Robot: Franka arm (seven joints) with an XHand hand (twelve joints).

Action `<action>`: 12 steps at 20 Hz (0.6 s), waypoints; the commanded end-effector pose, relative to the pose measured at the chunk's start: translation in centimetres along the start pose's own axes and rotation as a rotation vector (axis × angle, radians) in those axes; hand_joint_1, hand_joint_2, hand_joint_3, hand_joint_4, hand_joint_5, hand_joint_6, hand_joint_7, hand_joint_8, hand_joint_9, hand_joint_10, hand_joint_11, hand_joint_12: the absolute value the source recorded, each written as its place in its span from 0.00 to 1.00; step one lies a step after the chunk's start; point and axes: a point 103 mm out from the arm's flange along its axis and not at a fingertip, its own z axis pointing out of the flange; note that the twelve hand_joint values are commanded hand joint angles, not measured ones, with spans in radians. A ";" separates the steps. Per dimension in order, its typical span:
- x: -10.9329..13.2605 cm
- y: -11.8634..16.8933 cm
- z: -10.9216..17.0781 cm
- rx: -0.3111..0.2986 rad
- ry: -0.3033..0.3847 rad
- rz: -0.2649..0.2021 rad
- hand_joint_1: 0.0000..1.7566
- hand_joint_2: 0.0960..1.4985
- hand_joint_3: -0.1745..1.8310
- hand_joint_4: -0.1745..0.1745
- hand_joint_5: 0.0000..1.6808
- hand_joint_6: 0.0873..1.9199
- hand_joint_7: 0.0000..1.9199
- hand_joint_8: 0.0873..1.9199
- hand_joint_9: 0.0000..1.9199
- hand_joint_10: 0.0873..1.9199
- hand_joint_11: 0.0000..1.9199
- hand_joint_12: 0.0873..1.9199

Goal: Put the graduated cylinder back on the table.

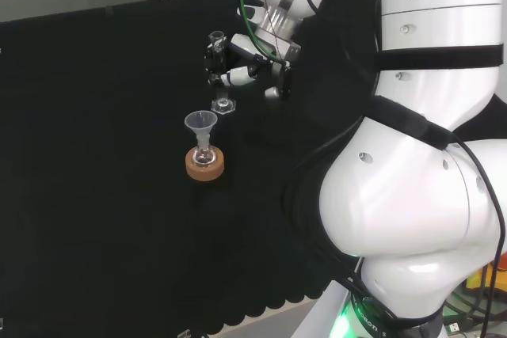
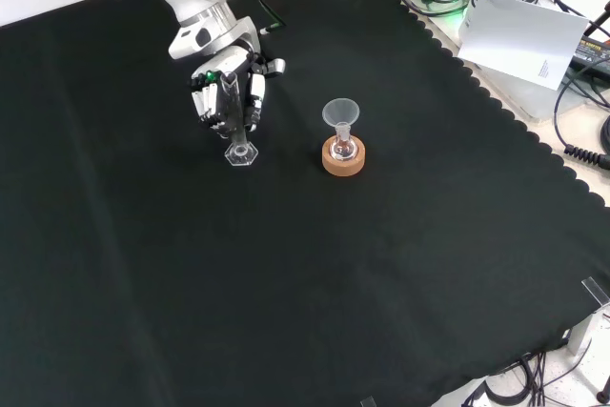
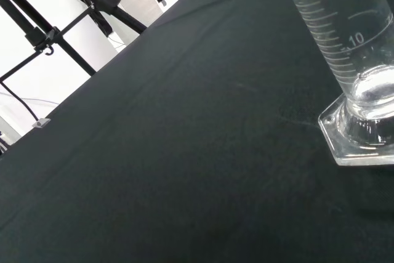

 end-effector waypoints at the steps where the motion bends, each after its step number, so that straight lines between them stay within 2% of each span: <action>1: 0.1 0.7 1.2 0.023 -0.009 0.001 0.71 0.75 0.09 0.00 0.54 0.55 0.49 0.55 0.73 0.00 0.62 0.38; 12: 0.2 1.3 1.9 0.025 -0.022 -0.004 0.71 0.75 0.09 0.00 0.53 0.56 0.48 0.56 0.72 0.00 0.61 0.39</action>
